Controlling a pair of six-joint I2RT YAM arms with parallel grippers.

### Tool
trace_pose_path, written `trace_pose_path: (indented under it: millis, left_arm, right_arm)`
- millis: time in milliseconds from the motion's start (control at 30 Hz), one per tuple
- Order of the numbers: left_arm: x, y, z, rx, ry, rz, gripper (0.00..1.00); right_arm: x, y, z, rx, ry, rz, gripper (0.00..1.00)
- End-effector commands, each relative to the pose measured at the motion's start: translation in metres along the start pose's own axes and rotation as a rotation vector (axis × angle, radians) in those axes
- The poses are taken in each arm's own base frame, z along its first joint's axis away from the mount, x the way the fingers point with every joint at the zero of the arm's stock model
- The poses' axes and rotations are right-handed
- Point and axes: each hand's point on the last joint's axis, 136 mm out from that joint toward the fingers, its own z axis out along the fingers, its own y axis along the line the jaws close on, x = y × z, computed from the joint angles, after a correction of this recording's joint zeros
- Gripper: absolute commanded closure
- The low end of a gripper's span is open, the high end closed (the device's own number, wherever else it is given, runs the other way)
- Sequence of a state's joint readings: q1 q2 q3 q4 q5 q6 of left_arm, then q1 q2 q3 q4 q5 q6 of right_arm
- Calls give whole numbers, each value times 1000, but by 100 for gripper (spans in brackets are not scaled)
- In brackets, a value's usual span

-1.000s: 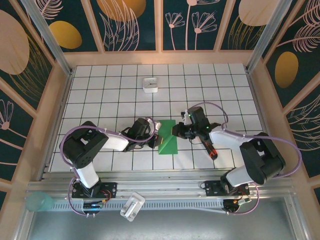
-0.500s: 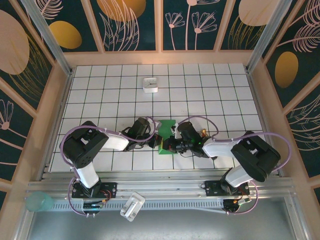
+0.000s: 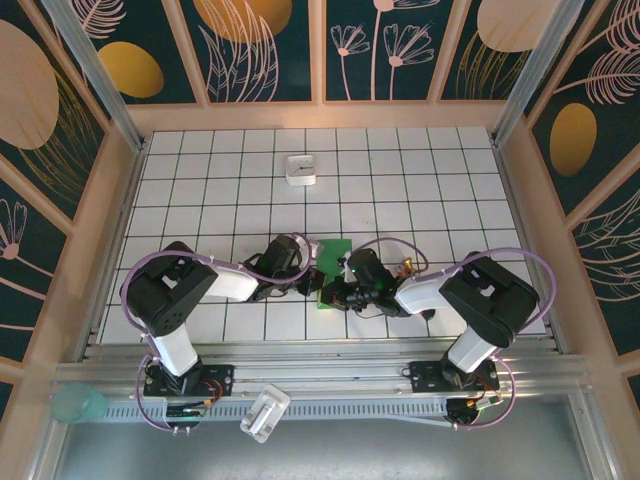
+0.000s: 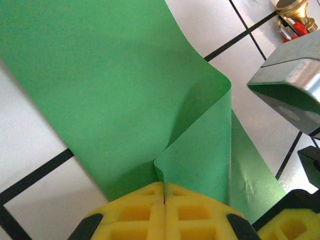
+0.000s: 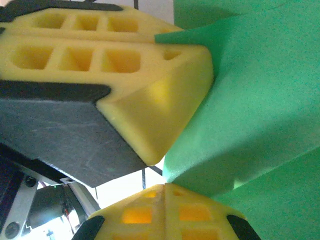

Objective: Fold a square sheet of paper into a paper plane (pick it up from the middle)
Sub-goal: Fold the triangle a second time at the center of the table.

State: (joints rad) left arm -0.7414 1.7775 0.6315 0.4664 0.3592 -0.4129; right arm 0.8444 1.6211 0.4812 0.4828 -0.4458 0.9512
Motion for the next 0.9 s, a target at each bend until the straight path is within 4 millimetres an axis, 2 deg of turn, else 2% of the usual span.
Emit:
trace_pose_path:
  millis: [0, 267, 533, 867]
  left_arm:
    - [51, 50, 11, -184, 151, -60, 100]
    - [51, 51, 12, -186, 154, -62, 100]
    - [51, 56, 12, -219, 156, -68, 100]
    - [52, 60, 11, -247, 161, -76, 100]
  right_arm:
    - [-3, 4, 6, -6, -8, -1, 100]
    - [2, -10, 8, 35, 6, 21, 100]
    - [18, -22, 10, 94, 49, 27, 100]
    - [37, -25, 12, 146, 94, 4, 100]
